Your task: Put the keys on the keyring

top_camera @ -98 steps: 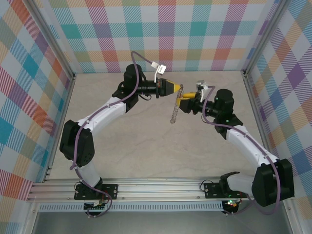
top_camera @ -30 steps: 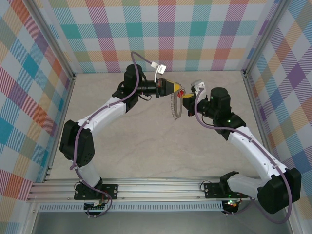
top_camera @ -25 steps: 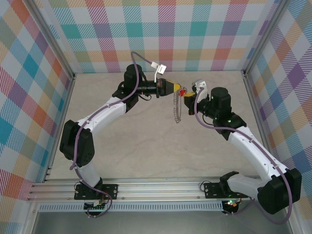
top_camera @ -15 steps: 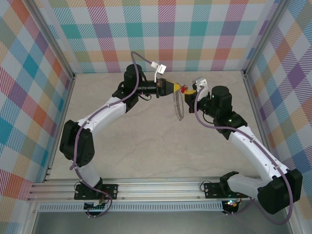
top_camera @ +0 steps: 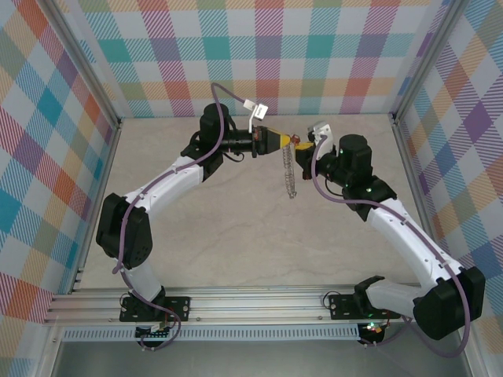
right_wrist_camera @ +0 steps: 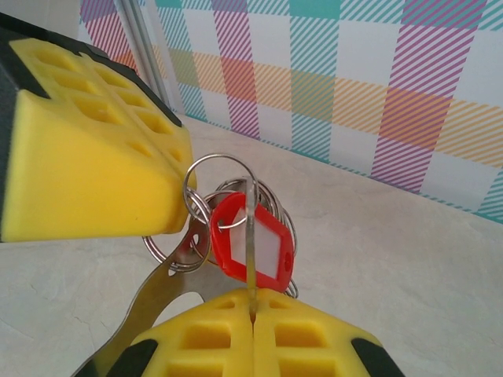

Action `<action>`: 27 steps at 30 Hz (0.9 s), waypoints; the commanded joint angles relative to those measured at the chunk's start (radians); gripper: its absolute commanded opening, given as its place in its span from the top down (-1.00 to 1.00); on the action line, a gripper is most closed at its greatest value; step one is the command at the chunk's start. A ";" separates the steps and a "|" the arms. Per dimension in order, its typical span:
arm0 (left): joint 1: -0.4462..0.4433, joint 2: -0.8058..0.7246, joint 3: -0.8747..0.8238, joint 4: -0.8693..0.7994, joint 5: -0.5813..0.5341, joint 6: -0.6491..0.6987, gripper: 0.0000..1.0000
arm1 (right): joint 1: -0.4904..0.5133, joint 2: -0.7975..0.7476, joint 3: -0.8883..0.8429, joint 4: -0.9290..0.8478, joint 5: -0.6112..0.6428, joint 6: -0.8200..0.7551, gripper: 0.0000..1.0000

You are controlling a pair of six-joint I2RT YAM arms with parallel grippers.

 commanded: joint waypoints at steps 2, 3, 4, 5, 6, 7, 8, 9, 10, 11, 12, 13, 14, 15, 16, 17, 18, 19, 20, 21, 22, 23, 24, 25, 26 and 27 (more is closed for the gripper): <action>0.002 -0.025 0.006 0.036 0.011 0.016 1.00 | 0.006 0.008 0.041 0.026 0.010 -0.018 1.00; 0.002 -0.025 0.007 0.036 0.012 0.016 1.00 | 0.005 0.008 0.039 0.026 0.015 -0.019 1.00; 0.002 -0.025 0.007 0.036 0.013 0.016 1.00 | 0.006 0.006 0.038 0.025 0.019 -0.020 1.00; 0.002 -0.025 0.005 0.035 0.010 0.016 1.00 | 0.006 0.004 0.037 0.024 0.023 -0.021 1.00; 0.002 -0.025 0.004 0.036 0.011 0.016 1.00 | 0.006 0.000 0.034 0.024 0.029 -0.022 1.00; 0.002 -0.025 0.004 0.036 0.008 0.016 1.00 | 0.006 -0.002 0.032 0.024 0.035 -0.023 1.00; 0.002 -0.025 0.004 0.035 0.010 0.018 1.00 | 0.006 -0.006 0.031 0.024 0.044 -0.024 1.00; 0.002 -0.026 0.004 0.032 0.007 0.020 1.00 | 0.006 -0.010 0.031 0.021 0.055 -0.023 1.00; 0.003 -0.028 0.002 0.028 0.004 0.024 1.00 | 0.005 -0.014 0.031 0.020 0.065 -0.025 1.00; 0.003 -0.029 0.000 0.024 0.000 0.028 1.00 | 0.005 -0.016 0.029 0.018 0.073 -0.026 1.00; 0.003 -0.030 -0.004 0.020 -0.006 0.031 1.00 | 0.004 -0.018 0.031 0.013 0.085 -0.028 1.00; 0.005 -0.035 -0.009 0.019 -0.013 0.033 1.00 | 0.004 -0.019 0.034 0.007 0.094 -0.029 1.00; 0.006 -0.037 -0.012 0.019 -0.019 0.032 1.00 | 0.005 -0.022 0.035 0.002 0.100 -0.029 1.00; 0.007 -0.040 -0.016 0.017 -0.029 0.032 1.00 | 0.005 -0.025 0.037 -0.002 0.104 -0.028 1.00; 0.009 -0.042 -0.019 0.014 -0.036 0.032 1.00 | 0.004 -0.027 0.037 -0.004 0.108 -0.027 1.00; 0.010 -0.045 -0.022 0.014 -0.038 0.033 1.00 | 0.004 -0.028 0.039 -0.007 0.112 -0.025 1.00; 0.011 -0.045 -0.023 0.014 -0.037 0.032 1.00 | 0.005 -0.029 0.041 -0.012 0.118 -0.025 1.00; 0.011 -0.046 -0.024 0.014 -0.037 0.032 0.97 | 0.005 -0.030 0.042 -0.014 0.120 -0.025 1.00; 0.011 -0.047 -0.026 0.014 -0.036 0.033 0.91 | 0.005 -0.031 0.044 -0.015 0.124 -0.025 1.00; 0.011 -0.049 -0.028 0.014 -0.036 0.033 0.85 | 0.005 -0.031 0.047 -0.017 0.126 -0.023 1.00; 0.011 -0.049 -0.029 0.014 -0.037 0.033 0.75 | 0.004 -0.030 0.051 -0.020 0.128 -0.025 1.00; 0.011 -0.052 -0.033 0.014 -0.039 0.032 0.66 | 0.004 -0.027 0.056 -0.024 0.132 -0.025 1.00; 0.012 -0.053 -0.036 0.014 -0.040 0.033 0.59 | 0.005 -0.026 0.060 -0.028 0.134 -0.026 1.00; 0.012 -0.056 -0.038 0.016 -0.040 0.033 0.55 | 0.004 -0.024 0.065 -0.033 0.139 -0.025 1.00; 0.012 -0.057 -0.041 0.017 -0.040 0.033 0.49 | 0.005 -0.021 0.070 -0.035 0.141 -0.027 1.00; 0.014 -0.058 -0.044 0.017 -0.043 0.033 0.43 | 0.004 -0.018 0.073 -0.038 0.143 -0.026 1.00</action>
